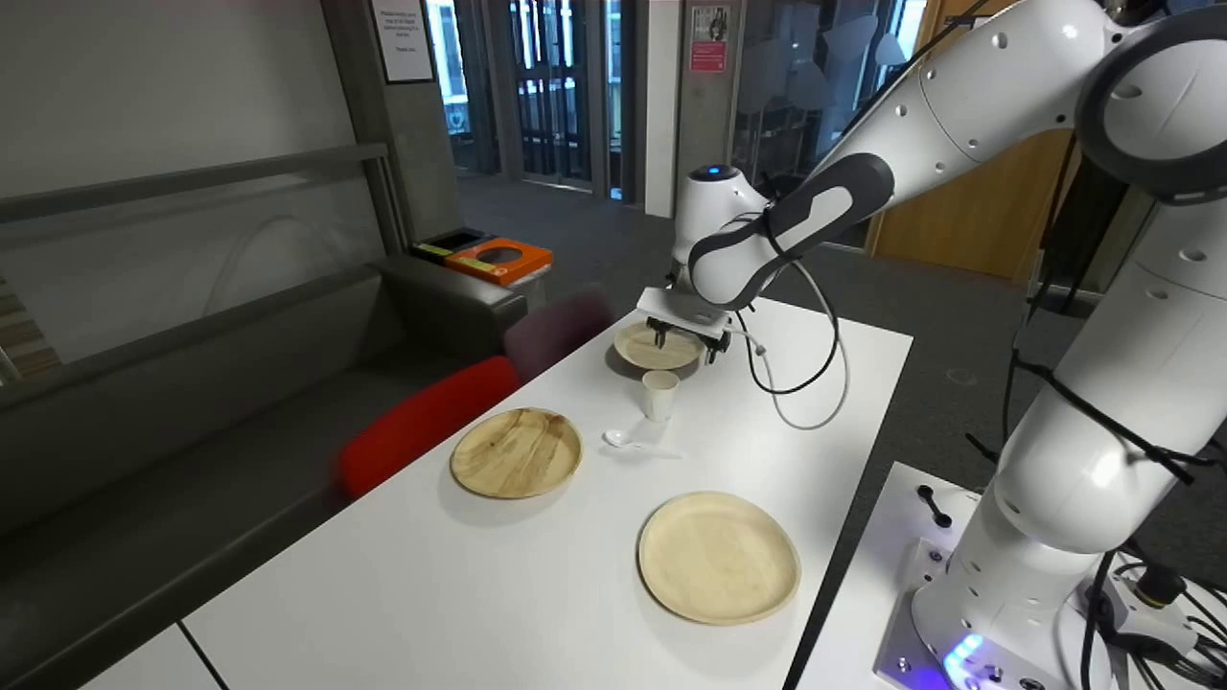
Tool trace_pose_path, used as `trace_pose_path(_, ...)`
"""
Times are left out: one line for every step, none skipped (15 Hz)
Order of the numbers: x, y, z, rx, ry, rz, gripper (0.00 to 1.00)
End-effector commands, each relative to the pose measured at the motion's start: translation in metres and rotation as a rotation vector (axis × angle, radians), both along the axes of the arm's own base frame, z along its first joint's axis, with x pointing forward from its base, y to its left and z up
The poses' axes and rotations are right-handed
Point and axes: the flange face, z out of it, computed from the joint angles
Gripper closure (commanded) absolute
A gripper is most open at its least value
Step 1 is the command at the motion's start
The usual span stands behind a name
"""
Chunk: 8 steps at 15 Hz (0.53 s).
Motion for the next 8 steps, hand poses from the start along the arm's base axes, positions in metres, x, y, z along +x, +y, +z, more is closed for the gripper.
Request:
trace_pose_path(0.029, -0.016, -0.006, -0.012, -0.136, -0.143, 0.0)
trace_pose_path(0.036, -0.022, -0.01, -0.011, -0.155, -0.192, 0.0)
trace_pose_path(0.043, -0.031, -0.015, -0.008, -0.162, -0.233, 0.0)
trace_pose_path(0.049, -0.038, -0.022, -0.011, -0.169, -0.267, 0.0)
trace_pose_path(0.055, -0.046, -0.03, -0.015, -0.154, -0.295, 0.0)
trace_pose_path(0.059, -0.051, -0.036, -0.012, -0.147, -0.313, 0.0)
trace_pose_path(0.062, -0.056, -0.043, -0.014, -0.12, -0.33, 0.0)
trace_pose_path(0.063, -0.059, -0.048, -0.01, -0.108, -0.336, 0.0)
